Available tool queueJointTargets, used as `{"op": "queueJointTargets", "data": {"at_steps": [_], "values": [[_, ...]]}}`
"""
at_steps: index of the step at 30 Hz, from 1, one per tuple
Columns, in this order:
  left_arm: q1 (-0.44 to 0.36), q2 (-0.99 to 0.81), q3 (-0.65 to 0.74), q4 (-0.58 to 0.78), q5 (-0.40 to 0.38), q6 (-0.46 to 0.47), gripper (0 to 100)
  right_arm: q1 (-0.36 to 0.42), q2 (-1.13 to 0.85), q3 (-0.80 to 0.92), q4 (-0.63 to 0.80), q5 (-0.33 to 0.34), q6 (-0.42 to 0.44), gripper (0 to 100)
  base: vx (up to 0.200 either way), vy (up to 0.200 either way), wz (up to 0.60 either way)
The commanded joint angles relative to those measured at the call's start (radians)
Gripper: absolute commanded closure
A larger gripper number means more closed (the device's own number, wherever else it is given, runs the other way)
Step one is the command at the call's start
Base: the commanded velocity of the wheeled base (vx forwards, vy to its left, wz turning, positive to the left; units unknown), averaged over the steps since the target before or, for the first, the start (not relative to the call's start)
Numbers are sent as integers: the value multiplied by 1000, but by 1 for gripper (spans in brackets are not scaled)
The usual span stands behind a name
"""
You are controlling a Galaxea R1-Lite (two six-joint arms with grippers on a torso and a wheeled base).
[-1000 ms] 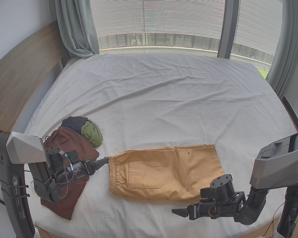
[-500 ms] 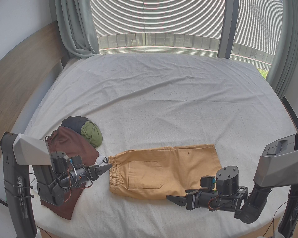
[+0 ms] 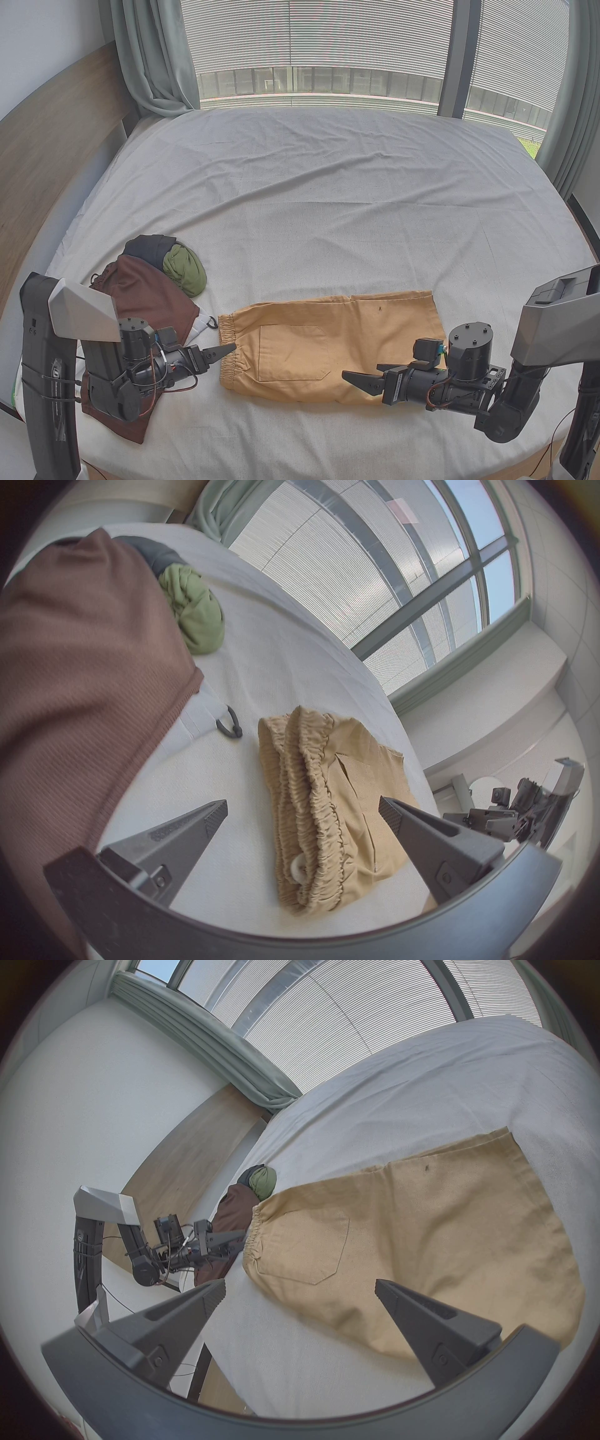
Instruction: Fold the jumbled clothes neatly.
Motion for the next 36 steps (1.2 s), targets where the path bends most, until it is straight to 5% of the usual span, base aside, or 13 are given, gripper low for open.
{"op": "queueJointTargets", "data": {"at_steps": [1, 13, 36], "values": [[-29, 18, -3, 0, 1, -44, 0, -26, 46, 7, -42, 6, 1, 0, 0, 0, 0], [-72, 21, -17, 0, 31, -104, 0, -96, 70, 6, -79, 89, 40, 0, 0, 0, 0], [-123, 39, -100, -2, 60, -207, 0, -160, 29, 27, -79, 140, 48, 0, 0, 0, 0]]}}
